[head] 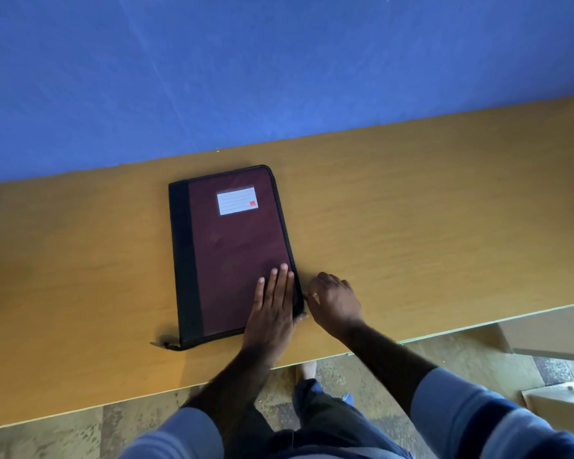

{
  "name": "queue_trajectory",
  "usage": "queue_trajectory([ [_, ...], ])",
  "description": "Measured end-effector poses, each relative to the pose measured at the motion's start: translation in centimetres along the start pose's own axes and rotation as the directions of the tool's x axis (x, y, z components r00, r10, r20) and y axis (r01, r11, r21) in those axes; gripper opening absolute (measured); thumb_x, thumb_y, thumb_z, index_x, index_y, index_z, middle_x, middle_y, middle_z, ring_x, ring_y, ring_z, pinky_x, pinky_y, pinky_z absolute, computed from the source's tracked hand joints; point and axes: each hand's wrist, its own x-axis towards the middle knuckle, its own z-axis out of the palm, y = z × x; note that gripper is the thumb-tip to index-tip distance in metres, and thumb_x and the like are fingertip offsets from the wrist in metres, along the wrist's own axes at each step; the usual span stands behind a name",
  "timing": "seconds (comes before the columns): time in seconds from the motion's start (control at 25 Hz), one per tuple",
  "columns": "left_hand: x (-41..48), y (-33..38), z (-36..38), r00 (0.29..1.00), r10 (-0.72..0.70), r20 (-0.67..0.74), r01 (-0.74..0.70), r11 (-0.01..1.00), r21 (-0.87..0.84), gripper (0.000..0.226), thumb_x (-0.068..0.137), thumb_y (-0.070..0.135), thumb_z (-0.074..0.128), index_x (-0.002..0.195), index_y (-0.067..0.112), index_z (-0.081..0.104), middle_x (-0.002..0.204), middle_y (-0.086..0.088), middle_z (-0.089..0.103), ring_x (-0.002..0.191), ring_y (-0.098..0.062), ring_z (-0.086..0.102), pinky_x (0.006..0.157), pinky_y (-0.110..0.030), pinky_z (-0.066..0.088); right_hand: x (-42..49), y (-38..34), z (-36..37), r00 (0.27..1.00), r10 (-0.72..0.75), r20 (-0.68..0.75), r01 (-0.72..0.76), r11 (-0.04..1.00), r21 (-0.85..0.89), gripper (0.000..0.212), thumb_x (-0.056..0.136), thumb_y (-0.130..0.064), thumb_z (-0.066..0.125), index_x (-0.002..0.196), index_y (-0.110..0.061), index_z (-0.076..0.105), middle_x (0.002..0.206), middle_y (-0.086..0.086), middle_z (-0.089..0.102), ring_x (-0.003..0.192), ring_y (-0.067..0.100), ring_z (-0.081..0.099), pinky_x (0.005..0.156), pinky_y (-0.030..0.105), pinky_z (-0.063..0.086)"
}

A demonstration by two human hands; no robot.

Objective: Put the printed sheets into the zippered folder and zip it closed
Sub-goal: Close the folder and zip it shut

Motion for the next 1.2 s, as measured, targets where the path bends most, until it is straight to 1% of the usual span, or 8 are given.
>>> queue_trajectory([
  [0.24,-0.2,0.3,-0.8,0.999,0.005,0.043,-0.005,1.000,0.014,0.094,0.098,0.061,0.038,0.158,-0.004,0.008,0.167,-0.025,0.002,0.156,-0.038,0.007,0.126,-0.055,0.014,3.2,0.2,-0.1,0.998,-0.003,-0.067,0.001,1.000,-0.027,0.007,0.090,-0.019,0.063,0.090,-0.012,0.064,0.090,0.008,0.065,0.079,0.030,0.064,0.070,0.043,0.055],
  [0.44,-0.4,0.3,-1.3,0.999,-0.009,0.050,0.007,0.999,0.049,0.094,0.098,0.063,0.035,0.158,-0.004,0.010,0.167,-0.024,0.006,0.156,-0.037,0.011,0.125,-0.053,0.018,7.6,0.1,-0.6,0.997,-0.001,-0.083,-0.002,0.999,-0.039,0.013,0.093,-0.023,0.060,0.095,-0.011,0.065,0.095,0.009,0.066,0.083,0.031,0.064,0.075,0.043,0.052],
  [0.6,-0.4,0.3,-1.8,0.996,-0.004,0.085,0.001,0.999,0.036,0.096,0.097,0.067,0.036,0.158,-0.003,0.013,0.168,-0.023,0.008,0.156,-0.036,0.013,0.124,-0.053,0.023,10.1,-0.1,-0.8,0.996,0.011,-0.091,-0.011,1.000,-0.004,0.011,0.092,-0.021,0.062,0.094,-0.010,0.064,0.095,0.010,0.066,0.083,0.032,0.063,0.073,0.039,0.049],
  [0.76,1.5,-1.9,-2.5,0.996,0.064,0.061,-0.062,0.997,-0.043,0.102,0.095,0.078,0.023,0.159,0.000,0.011,0.169,-0.020,0.004,0.157,-0.033,0.005,0.127,-0.052,0.010,11.0,0.3,-0.8,0.997,-0.012,-0.074,0.014,0.999,0.031,0.010,0.090,-0.019,0.067,0.089,-0.010,0.063,0.091,0.010,0.065,0.079,0.032,0.063,0.067,0.036,0.046],
  [0.88,7.2,-6.0,-4.3,0.996,-0.085,0.039,0.088,0.993,-0.084,0.090,0.100,0.071,0.010,0.160,0.005,0.002,0.169,-0.015,-0.006,0.157,-0.030,-0.004,0.128,-0.049,0.005,10.8,0.5,-0.6,0.994,-0.035,-0.100,0.037,0.999,0.016,0.010,0.088,-0.016,0.070,0.084,-0.011,0.062,0.085,0.008,0.064,0.074,0.031,0.063,0.065,0.036,0.048],
  [1.0,14.3,-10.4,-6.4,0.970,-0.241,0.040,0.244,0.962,-0.124,0.084,0.101,0.065,0.016,0.161,0.006,0.009,0.170,-0.017,0.000,0.157,-0.033,0.002,0.127,-0.052,0.009,10.7,0.4,-0.3,0.992,-0.049,-0.113,0.050,0.999,0.002,0.009,0.087,-0.016,0.068,0.085,-0.013,0.060,0.085,0.006,0.064,0.075,0.028,0.063,0.067,0.038,0.051],
  [1.08,18.4,-12.4,-7.3,0.959,-0.280,0.052,0.285,0.944,-0.167,0.082,0.101,0.063,0.023,0.161,0.007,0.011,0.169,-0.017,0.004,0.157,-0.033,0.005,0.127,-0.052,0.008,10.8,0.6,-0.2,0.991,-0.057,-0.121,0.054,0.998,-0.025,0.007,0.089,-0.019,0.066,0.088,-0.014,0.060,0.087,0.004,0.064,0.076,0.026,0.064,0.067,0.038,0.053],
  [1.2,22.3,-13.9,-8.0,0.964,-0.253,0.079,0.265,0.934,-0.241,0.083,0.101,0.062,0.032,0.160,0.007,0.012,0.168,-0.015,0.016,0.156,-0.030,0.013,0.126,-0.050,0.013,11.4,0.7,-0.2,0.990,-0.062,-0.128,0.057,0.997,-0.044,0.008,0.090,-0.022,0.063,0.090,-0.015,0.059,0.088,0.004,0.064,0.076,0.026,0.065,0.064,0.038,0.054],
])
